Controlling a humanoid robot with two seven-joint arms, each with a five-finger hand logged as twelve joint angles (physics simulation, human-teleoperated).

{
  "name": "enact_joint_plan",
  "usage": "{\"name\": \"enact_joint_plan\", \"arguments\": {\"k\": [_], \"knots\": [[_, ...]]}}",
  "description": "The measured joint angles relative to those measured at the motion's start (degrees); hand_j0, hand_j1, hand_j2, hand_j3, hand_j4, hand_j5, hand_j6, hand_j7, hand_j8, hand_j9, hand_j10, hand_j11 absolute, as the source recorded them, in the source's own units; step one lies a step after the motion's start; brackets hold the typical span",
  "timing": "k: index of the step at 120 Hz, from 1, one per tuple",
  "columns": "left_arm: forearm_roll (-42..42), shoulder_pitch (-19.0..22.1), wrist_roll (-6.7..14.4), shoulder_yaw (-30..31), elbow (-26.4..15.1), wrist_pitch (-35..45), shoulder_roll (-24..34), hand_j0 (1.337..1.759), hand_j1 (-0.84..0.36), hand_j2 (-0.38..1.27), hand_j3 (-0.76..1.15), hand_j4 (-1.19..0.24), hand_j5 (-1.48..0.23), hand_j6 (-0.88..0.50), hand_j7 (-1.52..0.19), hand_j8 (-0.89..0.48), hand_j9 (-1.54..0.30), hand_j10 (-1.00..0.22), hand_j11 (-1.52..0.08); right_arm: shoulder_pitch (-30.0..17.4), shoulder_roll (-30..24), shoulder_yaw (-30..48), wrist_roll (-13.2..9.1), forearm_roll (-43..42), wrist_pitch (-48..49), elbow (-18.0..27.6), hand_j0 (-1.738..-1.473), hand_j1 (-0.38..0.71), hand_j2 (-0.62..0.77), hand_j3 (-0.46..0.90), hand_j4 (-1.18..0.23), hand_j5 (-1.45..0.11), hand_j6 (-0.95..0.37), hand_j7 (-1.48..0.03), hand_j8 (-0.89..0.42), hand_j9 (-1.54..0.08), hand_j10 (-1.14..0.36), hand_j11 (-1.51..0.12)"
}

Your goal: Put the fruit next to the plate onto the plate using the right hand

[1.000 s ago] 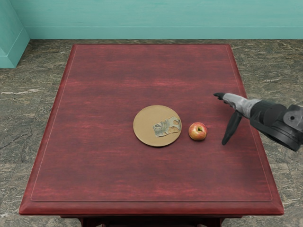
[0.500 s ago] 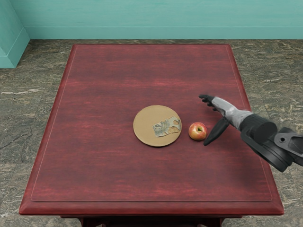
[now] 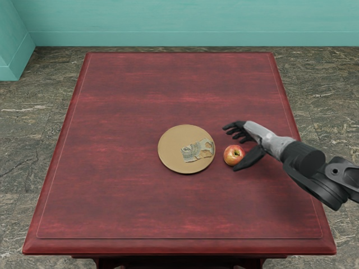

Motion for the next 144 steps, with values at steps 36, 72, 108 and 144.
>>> {"name": "enact_joint_plan", "arguments": {"k": [36,72,108,144], "knots": [[0.0,0.0,0.0,0.0,0.0,0.0,0.0,1.658,0.34,0.00,0.00,-0.01,-0.01,-0.01,-0.01,-0.01,-0.01,-0.01,-0.01,-1.6,-0.1,0.5,1.5,0.0,0.2,0.1,-1.658,0.15,-0.07,0.00,-0.42,-0.55,-0.42,-0.55,-0.42,-0.55,-0.42,-0.55],[0.0,0.0,0.0,0.0,0.0,0.0,0.0,1.658,0.34,0.00,0.00,-0.01,-0.01,-0.01,-0.01,-0.01,-0.01,-0.01,-0.01,-1.9,-0.4,1.2,1.9,0.0,1.7,0.2,-1.657,0.22,0.02,0.00,-0.50,-0.65,-0.50,-0.65,-0.37,-0.66,-0.46,-0.66],[0.0,0.0,0.0,0.0,0.0,0.0,0.0,1.658,0.34,0.00,0.00,-0.01,-0.01,-0.01,-0.01,-0.01,-0.01,-0.01,-0.01,-1.9,-1.3,4.5,1.7,0.5,6.3,0.5,-1.658,0.22,0.06,0.00,-0.51,-0.68,-0.52,-0.67,-0.38,-0.68,-0.46,-0.67],[0.0,0.0,0.0,0.0,0.0,0.0,0.0,1.658,0.34,0.00,0.00,-0.01,-0.01,-0.01,-0.01,-0.01,-0.01,-0.01,-0.01,-1.6,0.1,6.5,0.8,0.6,7.9,0.7,-1.658,0.22,0.07,0.00,-0.52,-0.69,-0.52,-0.68,-0.38,-0.68,-0.47,-0.68]]}}
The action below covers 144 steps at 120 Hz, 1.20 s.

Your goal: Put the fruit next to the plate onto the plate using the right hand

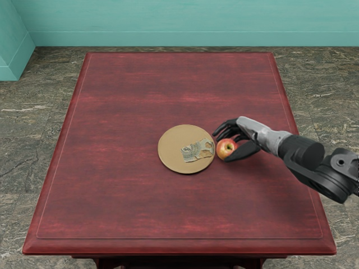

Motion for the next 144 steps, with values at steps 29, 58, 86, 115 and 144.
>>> {"name": "enact_joint_plan", "arguments": {"k": [29,58,86,115,144], "knots": [[0.0,0.0,0.0,0.0,0.0,0.0,0.0,1.658,0.34,0.00,0.00,-0.01,-0.01,-0.01,-0.01,-0.01,-0.01,-0.01,-0.01,0.4,2.7,1.4,-2.3,0.0,-0.1,0.0,-1.658,0.22,0.07,0.00,-0.51,-0.69,-0.52,-0.68,-0.38,-0.68,-0.46,-0.68],[0.0,0.0,0.0,0.0,0.0,0.0,0.0,1.658,0.34,0.00,0.00,-0.01,-0.01,-0.01,-0.01,-0.01,-0.01,-0.01,-0.01,0.7,5.5,2.4,-4.9,0.0,-0.5,0.0,-1.658,0.22,0.07,0.00,-0.51,-0.69,-0.52,-0.68,-0.38,-0.68,-0.46,-0.68],[0.0,0.0,0.0,0.0,0.0,0.0,0.0,1.658,0.34,0.00,0.00,-0.01,-0.01,-0.01,-0.01,-0.01,-0.01,-0.01,-0.01,1.0,8.7,3.1,-6.6,-0.3,-2.4,0.0,-1.658,0.22,0.07,0.00,-0.51,-0.68,-0.52,-0.68,-0.38,-0.68,-0.47,-0.67],[0.0,0.0,0.0,0.0,0.0,0.0,0.0,1.658,0.34,0.00,0.00,-0.01,-0.01,-0.01,-0.01,-0.01,-0.01,-0.01,-0.01,0.3,11.8,2.8,-6.9,-0.6,-9.1,-0.3,-1.658,0.22,0.06,0.00,-0.51,-0.68,-0.52,-0.67,-0.39,-0.67,-0.48,-0.67],[0.0,0.0,0.0,0.0,0.0,0.0,0.0,1.658,0.34,0.00,0.00,-0.01,-0.01,-0.01,-0.01,-0.01,-0.01,-0.01,-0.01,-1.7,14.2,2.5,-6.6,-2.7,-13.8,-0.7,-1.658,0.21,0.00,0.00,-0.49,-0.65,-0.49,-0.64,-0.39,-0.64,-0.47,-0.64]]}}
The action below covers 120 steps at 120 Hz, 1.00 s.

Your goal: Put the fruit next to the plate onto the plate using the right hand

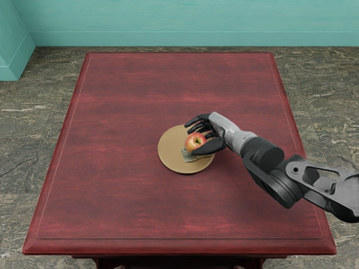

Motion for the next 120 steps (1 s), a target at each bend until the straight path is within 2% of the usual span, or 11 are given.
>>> {"name": "enact_joint_plan", "arguments": {"k": [15,47,65,90,101,120], "knots": [[0.0,0.0,0.0,0.0,0.0,0.0,0.0,1.658,0.34,0.00,0.00,-0.01,-0.01,-0.01,-0.01,-0.01,-0.01,-0.01,-0.01,-0.6,0.2,0.0,0.0,-0.3,-0.5,-0.3,-1.658,0.17,-0.03,0.00,-0.45,-0.59,-0.45,-0.58,-0.39,-0.58,-0.44,-0.58],[0.0,0.0,0.0,0.0,0.0,0.0,0.0,1.658,0.34,0.00,0.00,-0.01,-0.01,-0.01,-0.01,-0.01,-0.01,-0.01,-0.01,-0.3,-1.1,1.3,-0.8,-0.1,1.3,-0.3,-1.658,-0.16,-0.02,0.00,-0.16,-0.21,-0.16,-0.21,-0.15,-0.21,-0.16,-0.21],[0.0,0.0,0.0,0.0,-0.1,-0.1,0.0,1.658,0.34,0.00,0.00,-0.01,-0.01,-0.01,-0.01,-0.01,-0.01,-0.01,-0.01,-0.1,-6.7,8.4,-1.7,3.8,15.9,-0.3,-1.658,-0.25,-0.01,0.00,-0.08,-0.11,-0.08,-0.11,-0.08,-0.11,-0.08,-0.11],[-0.1,0.7,0.0,0.0,-0.2,-0.1,0.0,1.658,0.34,0.00,0.00,-0.01,-0.01,-0.01,-0.01,-0.01,-0.01,-0.01,-0.01,-0.2,-21.0,16.8,-2.0,15.3,41.4,-1.1,-1.658,-0.31,0.00,0.00,-0.03,-0.04,-0.03,-0.04,-0.03,-0.04,-0.03,-0.04],[-0.1,0.7,0.0,0.0,-0.2,-0.2,0.0,1.658,0.34,0.00,0.00,-0.01,-0.01,-0.01,-0.01,-0.01,-0.01,-0.01,-0.01,-0.2,-23.7,18.9,-2.1,17.1,48.8,-2.5,-1.658,-0.33,0.00,0.00,-0.02,-0.03,-0.02,-0.03,-0.02,-0.03,-0.02,-0.03],[-0.2,0.7,0.0,0.0,-0.2,-0.2,0.0,1.658,0.34,0.00,0.00,-0.01,-0.01,-0.01,-0.01,-0.01,-0.01,-0.01,-0.01,-0.2,-27.3,20.2,-2.0,19.6,56.1,-4.1,-1.658,-0.34,0.00,0.00,-0.01,-0.01,-0.01,-0.01,-0.01,-0.01,-0.01,-0.01]]}}
